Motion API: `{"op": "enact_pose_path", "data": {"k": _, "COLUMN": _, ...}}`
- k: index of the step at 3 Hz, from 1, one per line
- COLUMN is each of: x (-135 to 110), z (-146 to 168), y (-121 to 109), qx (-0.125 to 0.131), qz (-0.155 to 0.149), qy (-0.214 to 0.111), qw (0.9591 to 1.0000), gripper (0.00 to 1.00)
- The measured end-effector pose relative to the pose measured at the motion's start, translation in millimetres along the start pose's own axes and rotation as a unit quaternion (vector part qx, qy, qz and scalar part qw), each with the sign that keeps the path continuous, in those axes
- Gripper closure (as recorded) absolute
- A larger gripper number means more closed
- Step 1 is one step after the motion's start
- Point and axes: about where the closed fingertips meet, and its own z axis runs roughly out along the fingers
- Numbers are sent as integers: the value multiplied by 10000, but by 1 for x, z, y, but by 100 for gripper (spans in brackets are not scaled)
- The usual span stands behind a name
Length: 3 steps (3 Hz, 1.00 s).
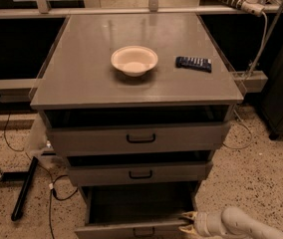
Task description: Open bottom drawer
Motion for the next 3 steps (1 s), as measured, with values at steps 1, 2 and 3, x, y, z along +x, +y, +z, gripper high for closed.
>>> {"op": "enact_pose_path", "data": {"k": 1, "x": 2, "z": -7, "y": 9, "qx": -17, "qz": -46, "qy": 9, "qw": 10000, "gripper": 84}}
{"op": "enact_pose_path", "data": {"k": 2, "x": 6, "z": -29, "y": 24, "qx": 6, "qz": -83, "qy": 59, "qw": 9999, "gripper": 100}}
{"op": "enact_pose_path", "data": {"k": 3, "x": 6, "z": -41, "y": 38, "qx": -6, "qz": -35, "qy": 82, "qw": 10000, "gripper": 100}}
